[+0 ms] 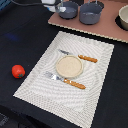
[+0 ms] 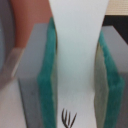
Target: Place the pan onto the stove and place the fish and sausage into the pan.
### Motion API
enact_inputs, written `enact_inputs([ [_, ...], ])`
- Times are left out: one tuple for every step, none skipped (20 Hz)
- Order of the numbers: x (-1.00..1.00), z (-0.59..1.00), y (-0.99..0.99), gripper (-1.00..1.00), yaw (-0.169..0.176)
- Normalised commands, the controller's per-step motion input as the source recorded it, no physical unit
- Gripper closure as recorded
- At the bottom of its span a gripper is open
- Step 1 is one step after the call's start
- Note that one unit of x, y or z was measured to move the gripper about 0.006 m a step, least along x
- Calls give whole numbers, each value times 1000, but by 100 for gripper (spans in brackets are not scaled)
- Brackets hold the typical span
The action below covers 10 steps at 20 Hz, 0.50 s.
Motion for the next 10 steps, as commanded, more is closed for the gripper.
enact_inputs([
  [186, 0, 1000, 100, 0],
  [189, 0, 1000, 100, 0],
  [220, 34, 1000, 100, 0],
  [274, 86, 1000, 100, 0],
  [286, 100, 1000, 100, 0],
  [323, 103, 1000, 100, -2],
  [349, 106, 989, 100, -5],
  [397, 94, 926, 100, -11],
  [469, 94, 851, 100, -14],
  [560, 131, 734, 100, -24],
])
